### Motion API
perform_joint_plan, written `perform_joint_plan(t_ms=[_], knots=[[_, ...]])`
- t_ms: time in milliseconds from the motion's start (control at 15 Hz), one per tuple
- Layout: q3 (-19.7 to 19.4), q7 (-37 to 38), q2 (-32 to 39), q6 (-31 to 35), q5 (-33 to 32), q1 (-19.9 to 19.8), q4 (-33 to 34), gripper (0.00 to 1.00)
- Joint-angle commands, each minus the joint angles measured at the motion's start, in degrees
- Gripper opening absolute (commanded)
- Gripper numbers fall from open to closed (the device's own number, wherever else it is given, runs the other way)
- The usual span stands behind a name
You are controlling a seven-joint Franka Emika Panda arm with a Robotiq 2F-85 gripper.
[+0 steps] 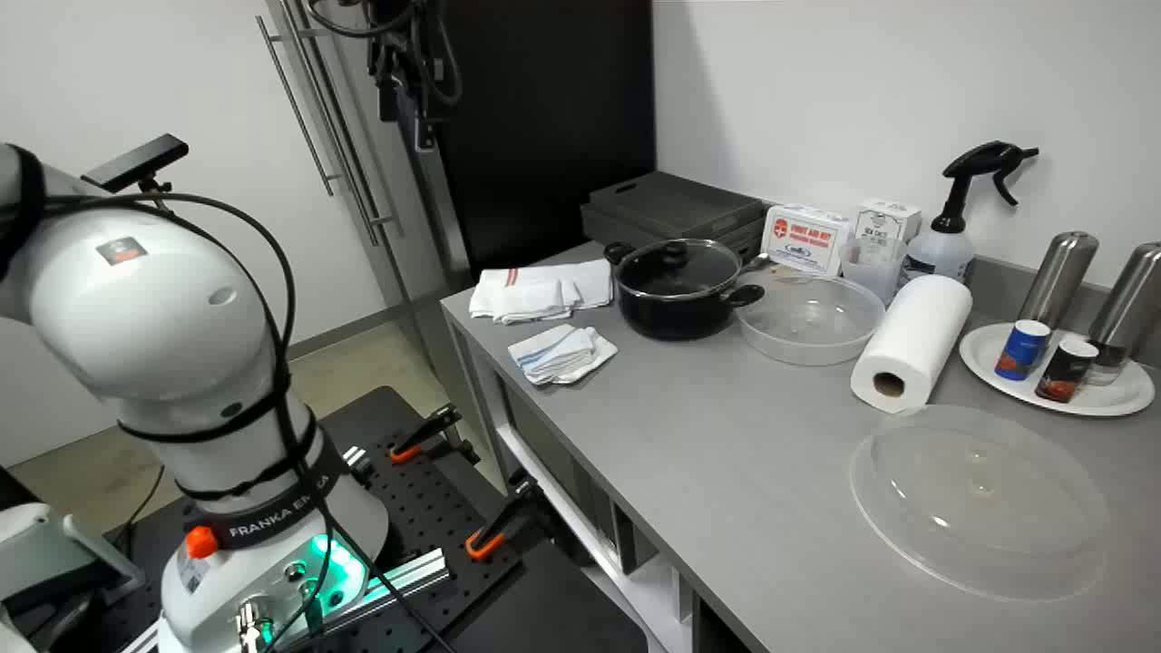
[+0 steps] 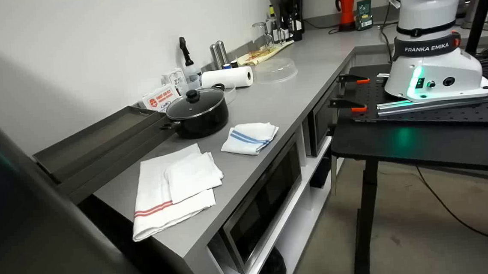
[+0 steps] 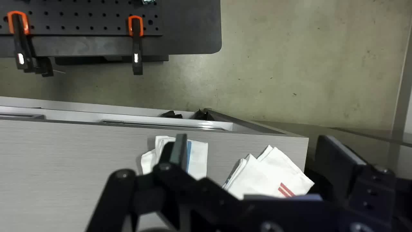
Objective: Pick up the white towel with blue strips from the countertop and move it to the right.
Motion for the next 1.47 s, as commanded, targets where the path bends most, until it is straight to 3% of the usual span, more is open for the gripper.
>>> perform_joint_plan(t_ms=[0,933,1400], knots=[[1.24,-0.72,0.01,-0.36,0.63,-1.62,0.17,1.0],[1.63,-1.14,1.18,0.25,0.46,-1.78,-0.15,1.0],[4.56,-4.84,8.89,8.66,0.89,-0.09,-4.13,1.0]])
